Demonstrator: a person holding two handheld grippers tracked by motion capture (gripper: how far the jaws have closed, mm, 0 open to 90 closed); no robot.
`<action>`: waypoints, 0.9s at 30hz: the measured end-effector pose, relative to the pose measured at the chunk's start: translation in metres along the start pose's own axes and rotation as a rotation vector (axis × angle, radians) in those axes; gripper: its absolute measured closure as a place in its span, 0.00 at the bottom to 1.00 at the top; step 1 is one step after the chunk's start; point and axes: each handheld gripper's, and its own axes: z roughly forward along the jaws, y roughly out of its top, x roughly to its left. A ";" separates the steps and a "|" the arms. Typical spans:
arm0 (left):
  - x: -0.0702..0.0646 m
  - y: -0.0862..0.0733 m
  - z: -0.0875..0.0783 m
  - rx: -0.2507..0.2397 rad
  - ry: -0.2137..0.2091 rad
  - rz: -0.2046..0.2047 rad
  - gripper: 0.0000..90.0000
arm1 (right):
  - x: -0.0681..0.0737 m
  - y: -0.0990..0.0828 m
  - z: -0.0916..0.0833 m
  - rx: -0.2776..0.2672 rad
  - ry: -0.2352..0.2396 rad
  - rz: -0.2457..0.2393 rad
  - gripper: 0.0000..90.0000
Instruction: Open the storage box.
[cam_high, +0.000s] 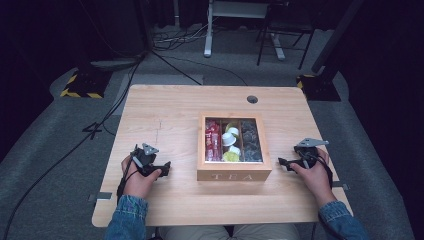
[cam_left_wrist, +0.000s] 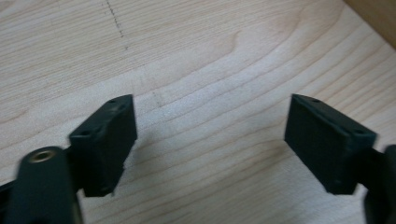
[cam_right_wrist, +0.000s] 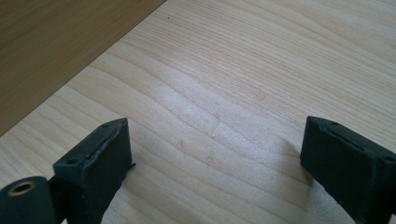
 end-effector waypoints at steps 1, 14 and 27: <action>0.000 0.001 -0.002 -0.002 0.003 0.006 0.23 | 0.000 0.000 0.000 0.000 0.000 0.001 0.09; -0.017 0.017 -0.034 -0.020 -0.036 0.018 0.27 | 0.000 0.000 0.000 0.000 0.000 -0.001 0.09; -0.054 0.034 -0.056 -0.059 -0.144 0.110 0.29 | 0.000 0.000 0.000 0.000 0.000 -0.001 0.09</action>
